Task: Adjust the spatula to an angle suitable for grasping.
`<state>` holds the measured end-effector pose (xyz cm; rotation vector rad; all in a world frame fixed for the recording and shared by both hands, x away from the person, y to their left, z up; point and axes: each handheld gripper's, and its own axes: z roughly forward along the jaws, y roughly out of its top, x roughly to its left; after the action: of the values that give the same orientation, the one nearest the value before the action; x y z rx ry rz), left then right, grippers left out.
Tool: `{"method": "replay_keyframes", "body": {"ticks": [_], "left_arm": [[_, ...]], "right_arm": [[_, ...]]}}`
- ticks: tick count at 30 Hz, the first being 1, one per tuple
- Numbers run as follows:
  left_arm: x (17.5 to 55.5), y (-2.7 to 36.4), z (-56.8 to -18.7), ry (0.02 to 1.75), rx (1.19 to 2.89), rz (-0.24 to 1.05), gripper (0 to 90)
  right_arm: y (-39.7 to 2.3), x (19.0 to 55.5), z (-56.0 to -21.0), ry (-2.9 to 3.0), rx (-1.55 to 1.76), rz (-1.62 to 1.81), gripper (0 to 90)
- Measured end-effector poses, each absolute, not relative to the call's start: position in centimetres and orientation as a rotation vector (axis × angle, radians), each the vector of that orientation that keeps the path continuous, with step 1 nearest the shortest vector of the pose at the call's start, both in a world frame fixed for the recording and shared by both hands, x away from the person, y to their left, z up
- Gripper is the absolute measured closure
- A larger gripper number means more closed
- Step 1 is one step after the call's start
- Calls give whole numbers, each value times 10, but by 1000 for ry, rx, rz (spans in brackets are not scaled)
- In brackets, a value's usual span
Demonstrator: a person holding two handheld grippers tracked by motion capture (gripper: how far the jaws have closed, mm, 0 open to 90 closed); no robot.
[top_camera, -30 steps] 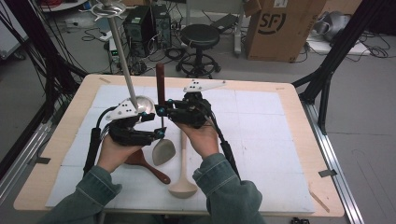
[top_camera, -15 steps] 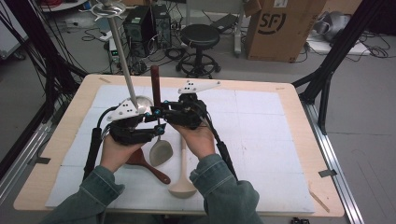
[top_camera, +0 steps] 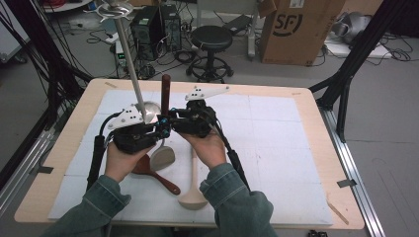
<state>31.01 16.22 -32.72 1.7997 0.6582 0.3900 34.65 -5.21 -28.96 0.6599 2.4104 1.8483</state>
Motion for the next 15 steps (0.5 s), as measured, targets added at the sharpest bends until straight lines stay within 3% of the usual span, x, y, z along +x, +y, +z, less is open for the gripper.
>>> {"method": "replay_keyframes", "body": {"ticks": [15], "left_arm": [[310, 166, -327, 615, 1797, 350, 836]], "right_arm": [[-54, 346, -285, 2379, 553, 1925, 708]]}}
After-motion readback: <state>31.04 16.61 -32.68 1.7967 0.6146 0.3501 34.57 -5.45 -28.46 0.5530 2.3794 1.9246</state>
